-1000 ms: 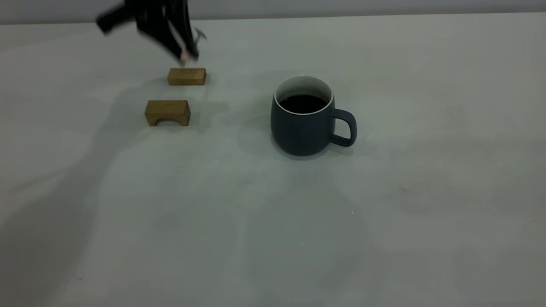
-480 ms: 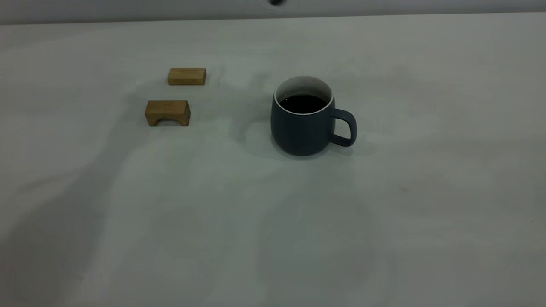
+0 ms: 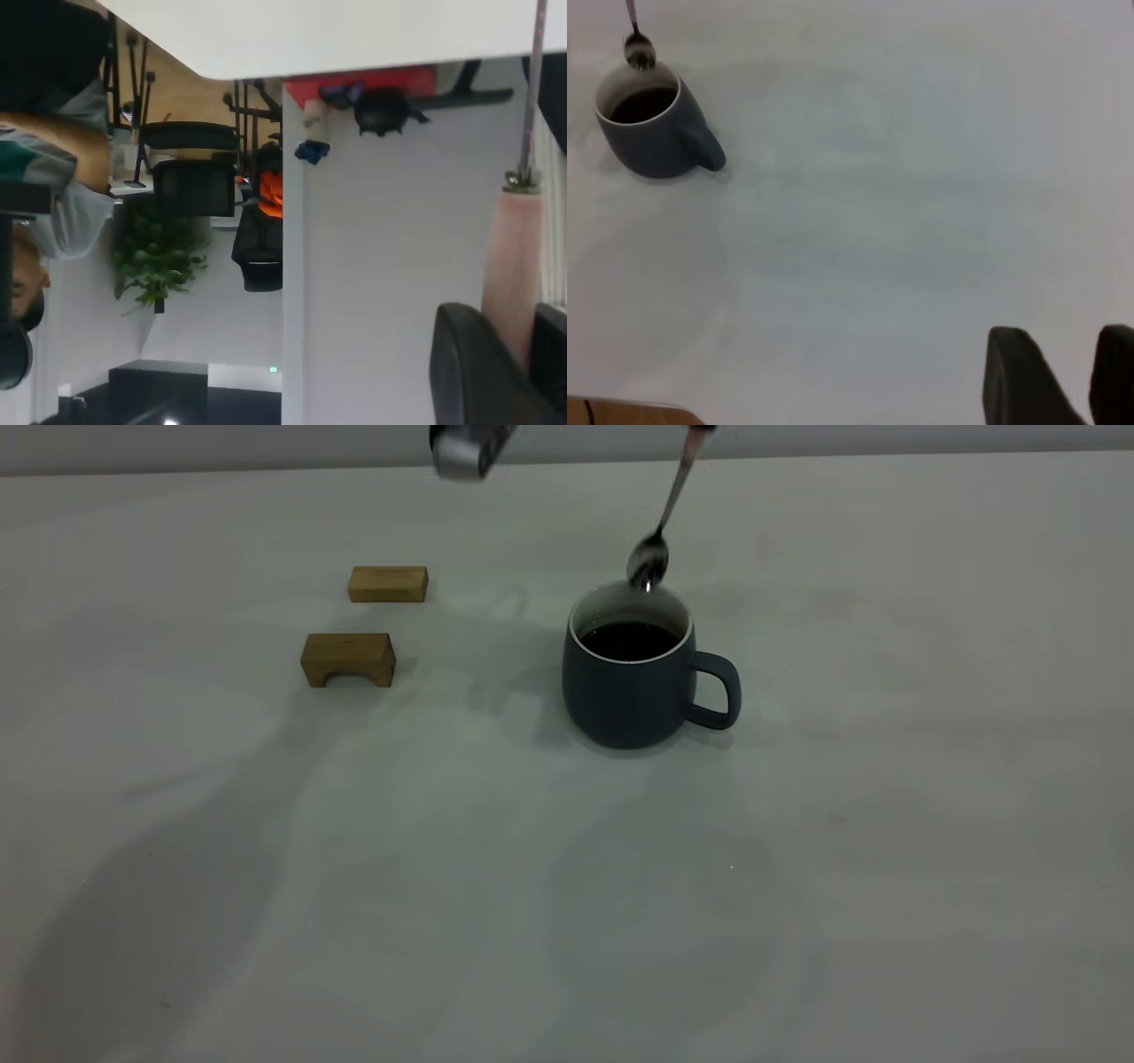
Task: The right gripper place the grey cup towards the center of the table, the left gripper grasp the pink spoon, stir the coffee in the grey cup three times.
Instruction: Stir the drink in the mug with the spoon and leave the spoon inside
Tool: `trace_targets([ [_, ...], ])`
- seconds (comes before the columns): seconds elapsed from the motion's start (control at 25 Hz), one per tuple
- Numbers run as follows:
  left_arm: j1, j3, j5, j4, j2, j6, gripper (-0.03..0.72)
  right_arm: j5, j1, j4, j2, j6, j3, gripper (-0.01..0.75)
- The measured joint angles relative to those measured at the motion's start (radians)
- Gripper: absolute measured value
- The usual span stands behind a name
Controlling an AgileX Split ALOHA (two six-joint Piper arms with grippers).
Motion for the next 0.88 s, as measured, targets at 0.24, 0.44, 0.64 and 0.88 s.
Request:
trace_targets([
  [0.24, 0.000, 0.000, 0.000, -0.001, 0.082, -0.001, 0.135, 0.000, 0.000, 0.000, 0.000, 0.000, 0.000, 0.237],
  [0.44, 0.003, 0.000, 0.000, 0.021, 0.112, 0.014, 0.135, 0.000, 0.000, 0.000, 0.000, 0.000, 0.000, 0.237],
  [0.64, 0.003, -0.001, -0.057, 0.050, 0.111, 0.093, 0.135, 0.000, 0.000, 0.000, 0.000, 0.000, 0.000, 0.237],
  [0.88, 0.003, -0.001, -0.033, -0.052, 0.116, 0.229, 0.135, 0.000, 0.000, 0.000, 0.000, 0.000, 0.000, 0.237],
])
